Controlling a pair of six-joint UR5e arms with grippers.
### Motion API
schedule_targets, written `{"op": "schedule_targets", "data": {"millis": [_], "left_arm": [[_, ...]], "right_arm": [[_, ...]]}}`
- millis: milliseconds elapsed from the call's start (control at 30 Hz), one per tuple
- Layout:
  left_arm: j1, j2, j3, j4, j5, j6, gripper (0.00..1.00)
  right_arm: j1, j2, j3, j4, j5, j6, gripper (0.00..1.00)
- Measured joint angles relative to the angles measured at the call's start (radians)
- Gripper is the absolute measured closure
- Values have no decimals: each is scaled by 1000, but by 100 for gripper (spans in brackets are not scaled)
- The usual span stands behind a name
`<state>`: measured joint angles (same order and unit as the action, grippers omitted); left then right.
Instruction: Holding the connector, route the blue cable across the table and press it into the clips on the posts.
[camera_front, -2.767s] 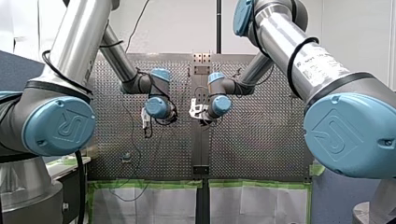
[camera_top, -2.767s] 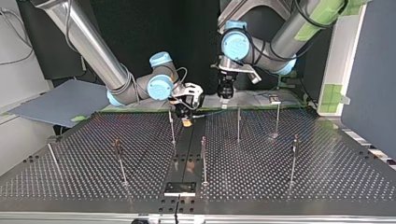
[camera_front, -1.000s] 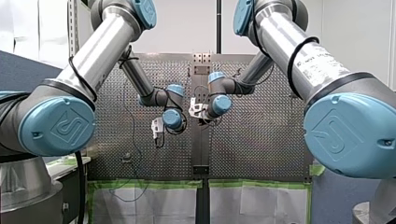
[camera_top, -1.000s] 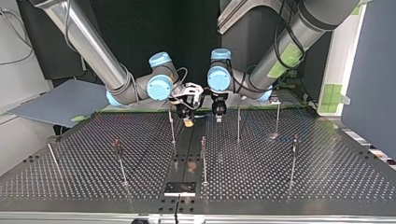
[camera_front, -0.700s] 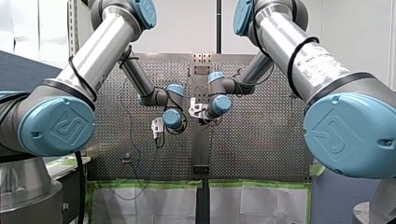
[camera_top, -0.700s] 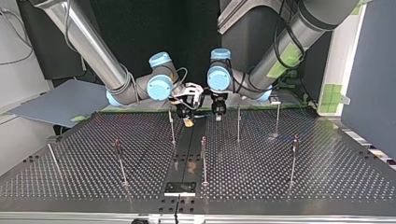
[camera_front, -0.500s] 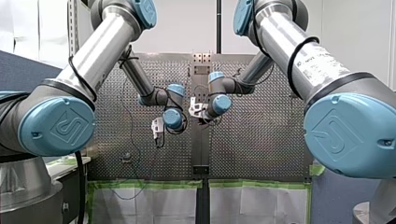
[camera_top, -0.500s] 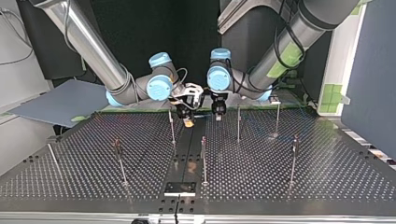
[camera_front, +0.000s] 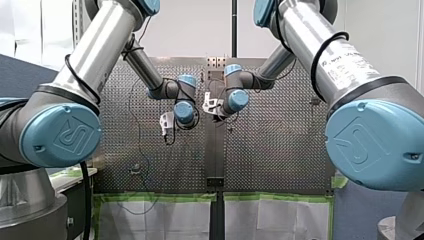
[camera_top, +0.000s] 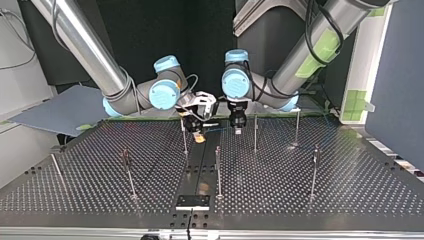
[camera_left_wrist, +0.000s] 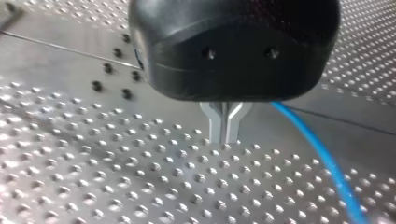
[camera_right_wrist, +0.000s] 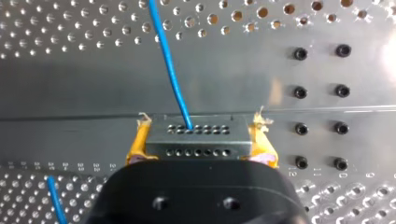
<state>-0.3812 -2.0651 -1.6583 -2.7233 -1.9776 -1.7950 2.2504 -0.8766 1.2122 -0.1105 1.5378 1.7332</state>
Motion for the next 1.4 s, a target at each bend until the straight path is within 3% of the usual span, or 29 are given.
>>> {"op": "schedule_targets", "data": {"millis": [233,633,967,1000,1100,1233,1300,1400], "left_arm": [[-8,50,0,-18,0,2,100],[-35,152,-11,-65,-53,9,100],[-44,237,-28,-53,-55,10,100],[-45,241,-28,-54,-54,10,87],[-48,247,-29,-53,-54,10,81],[-52,248,-29,-52,-55,10,87],[-54,248,-29,-53,-57,10,99],[-55,248,-29,-55,-59,11,99]], "right_arm": [[5,-27,0,42,-1,-4,100],[3,-111,4,63,-2,2,100],[1,-149,4,81,-3,2,100],[1,-154,4,82,-3,3,100],[-1,-169,4,82,-2,5,100],[-1,-194,4,83,-3,8,100],[-1,-202,4,83,-4,8,100],[-1,-211,4,83,-4,9,100]]}}
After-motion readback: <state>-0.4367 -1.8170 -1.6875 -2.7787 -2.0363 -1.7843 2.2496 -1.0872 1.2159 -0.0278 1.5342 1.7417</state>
